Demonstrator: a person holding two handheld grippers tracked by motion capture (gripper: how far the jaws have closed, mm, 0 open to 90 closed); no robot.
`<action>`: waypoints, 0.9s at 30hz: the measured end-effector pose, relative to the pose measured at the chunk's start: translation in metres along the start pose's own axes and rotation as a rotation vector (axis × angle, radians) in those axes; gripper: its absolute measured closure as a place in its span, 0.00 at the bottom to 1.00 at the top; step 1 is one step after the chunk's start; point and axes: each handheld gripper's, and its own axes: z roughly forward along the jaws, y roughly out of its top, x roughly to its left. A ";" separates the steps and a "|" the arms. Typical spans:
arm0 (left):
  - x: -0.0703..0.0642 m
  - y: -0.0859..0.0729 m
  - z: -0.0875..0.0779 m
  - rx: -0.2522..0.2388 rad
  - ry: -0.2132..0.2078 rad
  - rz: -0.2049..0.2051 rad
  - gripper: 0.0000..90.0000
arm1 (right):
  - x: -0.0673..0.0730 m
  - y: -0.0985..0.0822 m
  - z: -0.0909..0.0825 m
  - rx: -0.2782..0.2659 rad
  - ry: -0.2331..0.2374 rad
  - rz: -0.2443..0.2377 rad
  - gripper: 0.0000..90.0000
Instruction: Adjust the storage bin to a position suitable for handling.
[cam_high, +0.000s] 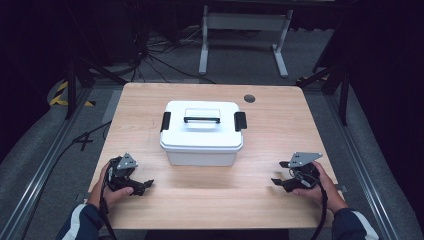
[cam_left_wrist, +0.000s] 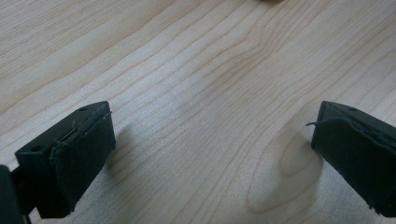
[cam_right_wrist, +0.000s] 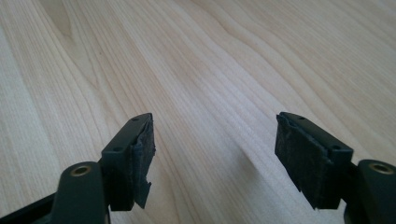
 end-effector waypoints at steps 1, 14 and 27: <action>0.000 0.000 0.000 0.001 -0.001 0.000 0.00 | 0.000 0.002 -0.001 -0.005 0.001 0.000 0.32; 0.000 0.000 0.000 0.001 -0.002 0.002 0.00 | -0.006 0.024 -0.024 -0.050 -0.013 -0.025 0.32; 0.001 0.000 0.000 0.001 -0.006 0.008 0.00 | -0.013 0.068 -0.041 -0.020 0.048 -0.077 0.26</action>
